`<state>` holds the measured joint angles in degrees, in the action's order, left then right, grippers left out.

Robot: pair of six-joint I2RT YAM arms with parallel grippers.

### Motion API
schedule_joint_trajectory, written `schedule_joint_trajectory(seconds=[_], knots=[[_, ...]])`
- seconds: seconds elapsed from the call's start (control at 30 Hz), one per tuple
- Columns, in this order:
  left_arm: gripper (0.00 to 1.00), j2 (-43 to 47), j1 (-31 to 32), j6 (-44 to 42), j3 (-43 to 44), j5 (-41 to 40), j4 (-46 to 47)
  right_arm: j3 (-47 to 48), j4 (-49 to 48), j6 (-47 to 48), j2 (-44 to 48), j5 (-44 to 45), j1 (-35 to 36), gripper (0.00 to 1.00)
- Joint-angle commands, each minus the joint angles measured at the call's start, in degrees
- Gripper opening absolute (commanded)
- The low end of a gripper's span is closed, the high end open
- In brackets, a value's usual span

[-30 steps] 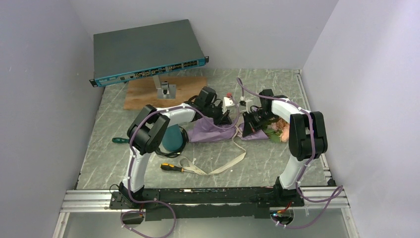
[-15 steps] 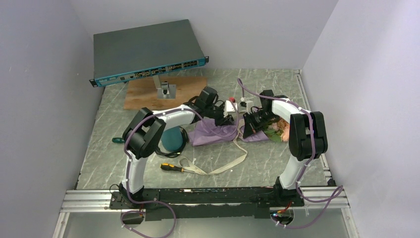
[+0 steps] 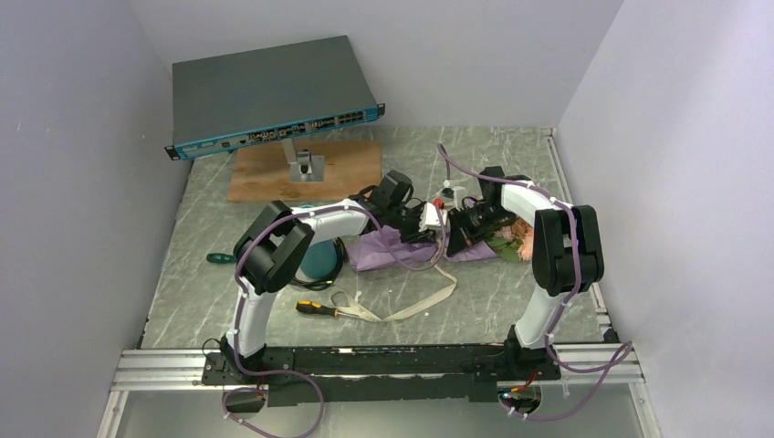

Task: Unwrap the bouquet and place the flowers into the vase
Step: Untie the ribbon from the wrapping paper.

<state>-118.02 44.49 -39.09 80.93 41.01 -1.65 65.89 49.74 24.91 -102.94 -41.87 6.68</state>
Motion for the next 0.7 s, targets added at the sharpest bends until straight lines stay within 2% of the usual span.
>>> schedule_joint_trajectory(seconds=[0.0, 0.27, 0.37, 0.43, 0.53, 0.57, 0.67], knots=[[0.30, -1.0, -1.5, 3.8, 2.2, -0.7, -0.3, 1.0, 2.4, 3.2, 0.8, -0.3, -0.4, 0.00], [0.09, -1.7, -4.0, 7.2, 2.8, -2.5, -1.2, -0.6, 2.6, 3.8, 0.3, 1.6, -1.0, 0.00], [0.06, -0.5, -4.1, 8.5, 1.3, -3.3, 2.0, -0.8, 2.6, 3.8, -0.2, 2.2, -1.0, 0.00], [0.08, 1.7, -4.0, 7.9, -0.8, -1.9, 5.4, -0.6, 2.5, 3.6, -0.2, 1.9, -1.0, 0.00], [0.26, 3.5, -2.9, 4.4, -1.7, 0.0, 5.7, 0.2, 2.3, 2.8, -0.6, 0.7, -1.0, 0.00], [0.29, 3.8, -2.3, 2.7, -1.8, 0.2, 5.3, 0.5, 2.2, 2.6, -0.8, 0.4, -1.0, 0.00], [0.32, 3.4, -0.4, -1.8, -0.8, 0.1, 3.2, 1.2, 2.2, 2.2, -1.3, -0.1, -1.0, 0.00]])
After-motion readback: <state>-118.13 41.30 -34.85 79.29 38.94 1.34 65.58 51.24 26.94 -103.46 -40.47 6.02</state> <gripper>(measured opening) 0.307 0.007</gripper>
